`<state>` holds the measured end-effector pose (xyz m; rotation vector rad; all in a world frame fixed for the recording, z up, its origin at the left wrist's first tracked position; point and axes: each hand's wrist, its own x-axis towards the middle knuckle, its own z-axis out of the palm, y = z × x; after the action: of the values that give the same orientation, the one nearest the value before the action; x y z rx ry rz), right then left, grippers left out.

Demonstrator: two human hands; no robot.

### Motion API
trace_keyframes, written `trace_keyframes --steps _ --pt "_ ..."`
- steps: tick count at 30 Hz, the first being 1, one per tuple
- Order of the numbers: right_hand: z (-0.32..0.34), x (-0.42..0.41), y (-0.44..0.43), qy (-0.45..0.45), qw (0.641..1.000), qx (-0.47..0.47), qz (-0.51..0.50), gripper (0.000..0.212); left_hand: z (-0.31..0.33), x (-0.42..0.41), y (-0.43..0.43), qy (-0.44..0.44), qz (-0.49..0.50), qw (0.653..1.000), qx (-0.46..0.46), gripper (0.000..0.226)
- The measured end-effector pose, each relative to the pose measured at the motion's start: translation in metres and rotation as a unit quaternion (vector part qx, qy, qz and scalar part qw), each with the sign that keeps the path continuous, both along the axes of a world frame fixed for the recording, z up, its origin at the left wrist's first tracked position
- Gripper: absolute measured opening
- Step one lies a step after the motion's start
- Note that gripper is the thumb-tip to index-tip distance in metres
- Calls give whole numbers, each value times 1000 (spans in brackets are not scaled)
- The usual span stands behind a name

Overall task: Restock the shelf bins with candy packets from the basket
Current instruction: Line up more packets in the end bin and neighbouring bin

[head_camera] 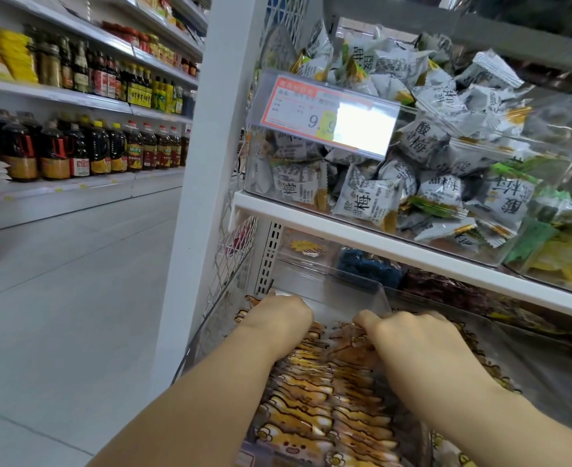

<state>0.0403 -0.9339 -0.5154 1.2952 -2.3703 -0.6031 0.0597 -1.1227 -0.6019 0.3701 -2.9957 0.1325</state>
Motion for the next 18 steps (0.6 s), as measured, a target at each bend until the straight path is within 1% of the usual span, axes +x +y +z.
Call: trace_keyframes --steps 4,9,15,18 --pt "8 0 2 22 1000 -11 -8 58 -1 -1 -1 -2 -6 1000 -6 31" --pt "9 -1 -3 19 1000 -9 -11 59 0 0 1 -4 -12 1000 -18 32" --pt "-3 1 -7 9 1000 9 8 52 4 1 3 -33 7 999 2 34" --pt "-11 -2 -11 -1 1000 21 0 52 5 4 4 -11 -3 1000 -1 30"
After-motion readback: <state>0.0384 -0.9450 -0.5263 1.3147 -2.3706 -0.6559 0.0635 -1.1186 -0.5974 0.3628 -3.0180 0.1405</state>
